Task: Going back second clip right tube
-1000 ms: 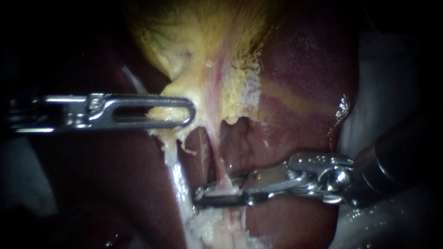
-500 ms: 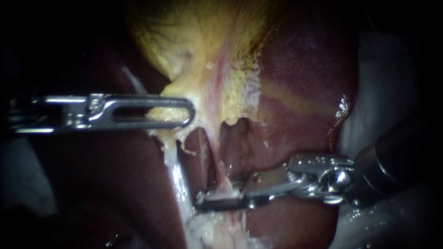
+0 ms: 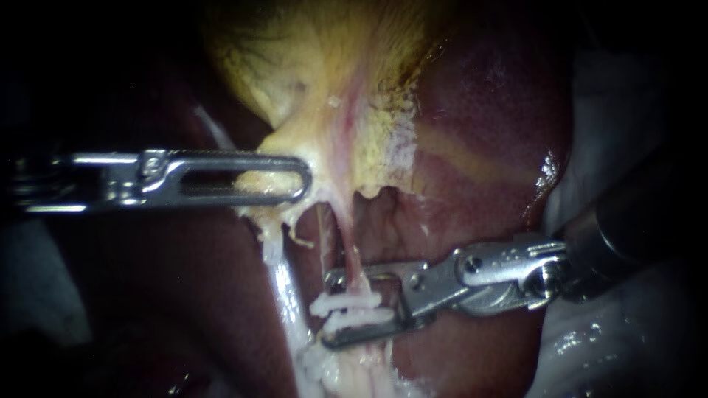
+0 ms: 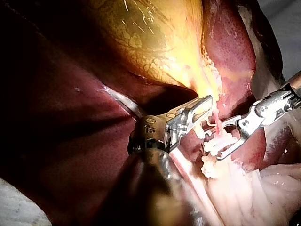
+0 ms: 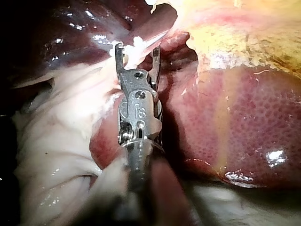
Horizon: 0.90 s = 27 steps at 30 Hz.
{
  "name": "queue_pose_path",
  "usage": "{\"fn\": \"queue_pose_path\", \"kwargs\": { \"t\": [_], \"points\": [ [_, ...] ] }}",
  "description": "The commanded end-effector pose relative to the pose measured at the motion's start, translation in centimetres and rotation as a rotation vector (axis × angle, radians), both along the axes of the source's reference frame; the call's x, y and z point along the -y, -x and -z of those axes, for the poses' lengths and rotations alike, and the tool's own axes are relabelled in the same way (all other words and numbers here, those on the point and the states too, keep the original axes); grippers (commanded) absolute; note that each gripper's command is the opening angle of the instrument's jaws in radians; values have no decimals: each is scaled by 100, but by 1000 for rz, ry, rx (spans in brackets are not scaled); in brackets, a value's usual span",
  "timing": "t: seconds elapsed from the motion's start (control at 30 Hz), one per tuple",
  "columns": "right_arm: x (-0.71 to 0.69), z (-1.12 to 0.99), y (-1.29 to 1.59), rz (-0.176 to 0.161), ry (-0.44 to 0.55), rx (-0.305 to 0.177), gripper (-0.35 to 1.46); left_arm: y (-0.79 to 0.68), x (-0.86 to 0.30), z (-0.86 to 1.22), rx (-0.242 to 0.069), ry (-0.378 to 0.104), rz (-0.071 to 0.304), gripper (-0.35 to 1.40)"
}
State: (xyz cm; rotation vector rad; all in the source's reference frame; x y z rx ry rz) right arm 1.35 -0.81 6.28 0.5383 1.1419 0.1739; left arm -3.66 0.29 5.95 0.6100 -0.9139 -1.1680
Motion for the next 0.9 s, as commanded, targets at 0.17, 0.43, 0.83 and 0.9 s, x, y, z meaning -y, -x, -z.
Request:
{"fn": "queue_pose_path", "kwargs": {
  "t": [0.17, 0.43, 0.83, 0.9],
  "points": [
    [-14, 15, 28, 10, 39, -15, 50, -1, 0, 0, 0, 0, 0, -35],
    [-62, 54, 90, -8, 139, -15, 50, -1, 1, -1, 0, 1, 0, -35],
    [-103, 89, 121, -53, 194, -25, 50, 3, 4, -7, -4, 6, 4, -35],
    [-102, 89, 120, -53, 194, -25, 50, 5, 7, -11, -5, 8, 3, -35]
  ]
}}
